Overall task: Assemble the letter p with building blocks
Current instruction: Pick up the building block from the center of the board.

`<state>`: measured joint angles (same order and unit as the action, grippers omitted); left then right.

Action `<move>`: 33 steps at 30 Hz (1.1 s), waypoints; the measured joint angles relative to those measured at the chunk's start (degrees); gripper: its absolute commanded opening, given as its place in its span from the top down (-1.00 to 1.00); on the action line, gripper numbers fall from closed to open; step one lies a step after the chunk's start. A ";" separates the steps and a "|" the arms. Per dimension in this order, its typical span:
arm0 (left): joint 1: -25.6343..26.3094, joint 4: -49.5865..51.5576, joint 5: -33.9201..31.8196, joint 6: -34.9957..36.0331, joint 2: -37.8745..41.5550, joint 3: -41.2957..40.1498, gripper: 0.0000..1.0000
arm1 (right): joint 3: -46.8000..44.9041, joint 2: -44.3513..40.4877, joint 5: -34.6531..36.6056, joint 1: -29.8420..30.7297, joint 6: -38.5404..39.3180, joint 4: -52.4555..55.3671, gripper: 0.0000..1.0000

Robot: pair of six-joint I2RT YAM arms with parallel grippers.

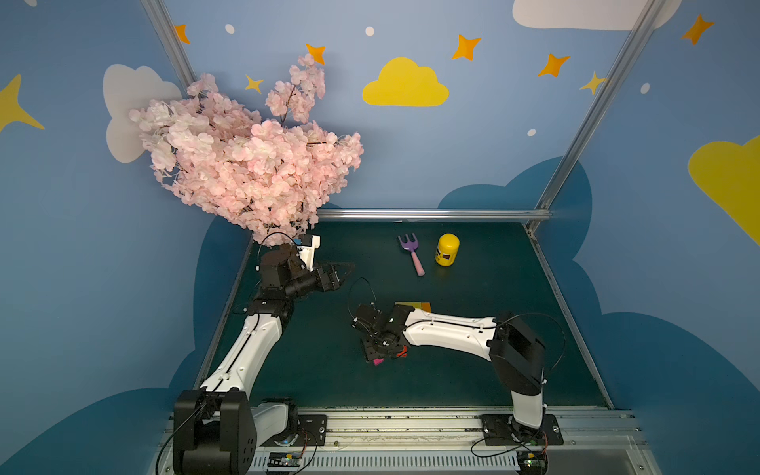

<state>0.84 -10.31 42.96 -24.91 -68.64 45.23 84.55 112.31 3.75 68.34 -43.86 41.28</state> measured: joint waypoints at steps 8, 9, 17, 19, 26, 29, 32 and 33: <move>0.00 0.46 -0.17 0.02 0.00 0.00 -1.00 | 2.54 3.08 -1.92 0.09 0.85 0.17 -0.29; 0.00 0.46 -0.22 0.02 0.00 0.00 -1.00 | 2.71 3.61 -2.01 0.07 0.85 0.20 -0.30; -0.09 0.83 -0.50 0.04 0.00 0.00 -1.00 | 2.38 4.46 -4.20 -1.11 0.57 0.35 -0.33; -0.09 0.87 -0.55 0.04 0.00 0.00 -1.00 | 1.86 4.46 -4.70 -1.62 0.55 0.20 -0.33; -0.09 1.09 -0.59 0.11 0.00 0.00 -1.00 | 1.64 4.46 -5.97 -2.25 0.59 0.09 -0.33; -0.09 1.31 -0.74 0.24 0.00 0.00 -1.00 | 1.64 4.48 -6.32 -2.25 0.61 0.11 -0.33; -0.09 1.31 -0.81 0.28 0.00 0.00 -1.00 | 1.75 4.83 -6.40 -2.25 0.61 0.24 -0.33; -0.09 1.33 -0.81 0.28 0.00 0.00 -1.00 | 1.95 5.16 -6.40 -2.25 0.63 0.52 -0.32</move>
<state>0.75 -8.97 42.15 -24.62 -68.64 45.23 86.50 117.47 -2.66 66.08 -43.22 41.80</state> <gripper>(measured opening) 0.998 0.665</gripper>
